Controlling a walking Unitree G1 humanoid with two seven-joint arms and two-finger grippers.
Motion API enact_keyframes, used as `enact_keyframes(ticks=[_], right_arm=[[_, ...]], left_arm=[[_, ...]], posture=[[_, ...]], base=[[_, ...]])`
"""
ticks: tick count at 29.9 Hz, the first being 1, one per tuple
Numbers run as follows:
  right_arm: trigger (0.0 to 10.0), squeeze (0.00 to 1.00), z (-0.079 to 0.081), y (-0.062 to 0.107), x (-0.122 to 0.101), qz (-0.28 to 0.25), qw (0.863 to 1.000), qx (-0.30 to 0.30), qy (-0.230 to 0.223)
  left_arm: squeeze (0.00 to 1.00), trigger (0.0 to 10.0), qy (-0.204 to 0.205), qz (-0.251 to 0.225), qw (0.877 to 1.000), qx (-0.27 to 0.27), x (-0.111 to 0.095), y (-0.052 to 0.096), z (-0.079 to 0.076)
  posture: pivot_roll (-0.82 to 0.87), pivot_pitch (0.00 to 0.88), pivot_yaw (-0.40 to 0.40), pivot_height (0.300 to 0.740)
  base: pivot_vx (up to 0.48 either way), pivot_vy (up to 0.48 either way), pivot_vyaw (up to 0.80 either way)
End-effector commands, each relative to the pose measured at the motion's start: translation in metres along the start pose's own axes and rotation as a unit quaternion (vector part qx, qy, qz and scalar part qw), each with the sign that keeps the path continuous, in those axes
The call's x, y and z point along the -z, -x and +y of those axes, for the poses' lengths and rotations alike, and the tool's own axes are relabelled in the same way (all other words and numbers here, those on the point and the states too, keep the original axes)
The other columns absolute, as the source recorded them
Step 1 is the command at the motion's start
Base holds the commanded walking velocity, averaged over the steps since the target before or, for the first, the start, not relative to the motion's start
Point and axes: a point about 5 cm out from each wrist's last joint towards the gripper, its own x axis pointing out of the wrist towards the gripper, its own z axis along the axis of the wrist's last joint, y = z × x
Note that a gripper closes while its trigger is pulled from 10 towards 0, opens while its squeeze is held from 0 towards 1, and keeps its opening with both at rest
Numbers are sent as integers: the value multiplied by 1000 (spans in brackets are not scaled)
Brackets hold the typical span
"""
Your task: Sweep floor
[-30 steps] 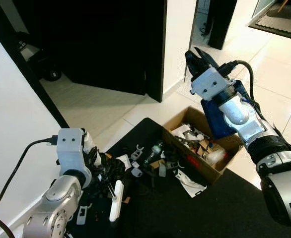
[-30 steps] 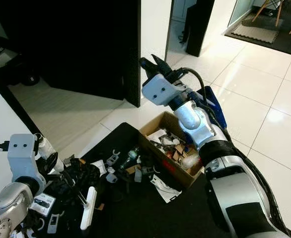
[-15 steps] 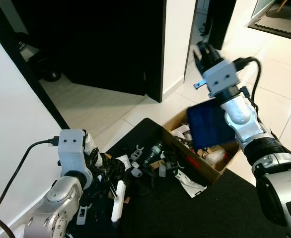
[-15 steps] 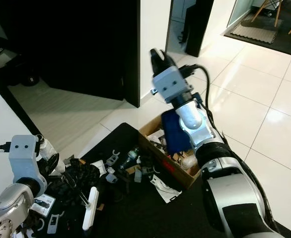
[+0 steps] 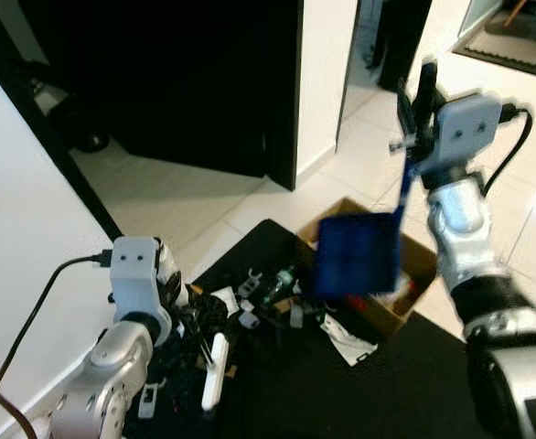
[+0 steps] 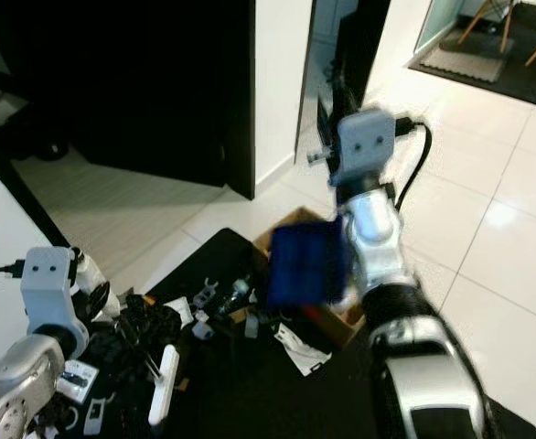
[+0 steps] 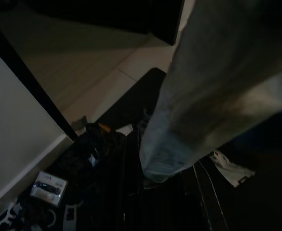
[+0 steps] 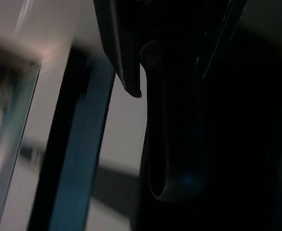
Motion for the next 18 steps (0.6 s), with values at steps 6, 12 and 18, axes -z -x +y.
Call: enact_keyframes(ticks=[6, 12, 18], right_arm=[[10000, 0, 17, 25, 12, 21, 999, -27, -41], [10000, 0, 34, 55, 30, 59, 995, -67, -46], [10000, 0, 50, 78, 47, 101, 989, -76, -73]], left_arm=[[0, 10000, -15, 2, 999, -35, 9, 5, 16], [0, 10000, 7, -7, 999, -43, 18, 6, 16], [0, 10000, 40, -3, 999, -24, 29, 12, 6]], posture=[[131, 182, 32, 740], [122, 179, 20, 740], [120, 183, 17, 740]], base=[[0, 0, 0], [0, 0, 0], [0, 0, 0]])
